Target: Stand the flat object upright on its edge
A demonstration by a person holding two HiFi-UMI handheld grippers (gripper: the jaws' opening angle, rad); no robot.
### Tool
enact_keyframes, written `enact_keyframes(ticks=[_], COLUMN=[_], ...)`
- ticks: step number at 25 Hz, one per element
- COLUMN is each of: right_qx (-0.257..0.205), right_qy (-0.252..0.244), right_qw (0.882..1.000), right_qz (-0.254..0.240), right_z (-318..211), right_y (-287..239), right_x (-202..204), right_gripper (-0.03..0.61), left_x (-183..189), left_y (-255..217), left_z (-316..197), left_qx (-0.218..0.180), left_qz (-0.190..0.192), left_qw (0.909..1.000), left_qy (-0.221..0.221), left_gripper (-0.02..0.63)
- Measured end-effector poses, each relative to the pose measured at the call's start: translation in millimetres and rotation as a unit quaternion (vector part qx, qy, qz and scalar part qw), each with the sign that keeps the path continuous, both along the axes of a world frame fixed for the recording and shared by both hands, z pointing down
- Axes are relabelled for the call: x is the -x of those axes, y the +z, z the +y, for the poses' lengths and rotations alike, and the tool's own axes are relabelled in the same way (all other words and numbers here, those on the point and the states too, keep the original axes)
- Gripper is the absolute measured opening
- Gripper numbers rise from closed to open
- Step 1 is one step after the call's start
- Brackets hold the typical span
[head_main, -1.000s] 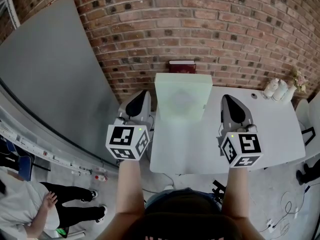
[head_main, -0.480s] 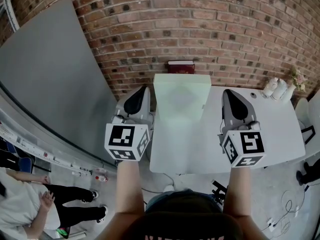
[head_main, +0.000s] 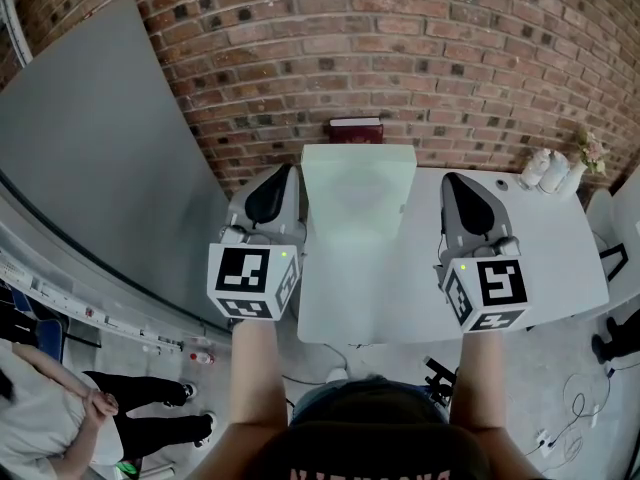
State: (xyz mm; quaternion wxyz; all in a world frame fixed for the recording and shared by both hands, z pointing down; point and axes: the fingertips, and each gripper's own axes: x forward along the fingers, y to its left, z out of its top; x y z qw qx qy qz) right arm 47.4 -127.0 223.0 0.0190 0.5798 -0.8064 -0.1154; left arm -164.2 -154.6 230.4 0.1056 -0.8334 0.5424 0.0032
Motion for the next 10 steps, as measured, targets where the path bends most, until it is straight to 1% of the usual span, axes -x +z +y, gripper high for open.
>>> enact_keyframes(ticks=[10], right_qx=[0.000], right_qy=[-0.008], right_qw=[1.000], right_qz=[-0.003], right_z=[2.6], right_y=[-4.1], right_x=[-0.1], right_gripper=[0.000], left_x=[3.3], left_y=[-2.1], left_z=[3.5], left_qx=[-0.003], left_qz=[-0.002], left_qw=[1.0000], left_qy=[-0.004], left_gripper=[0.000])
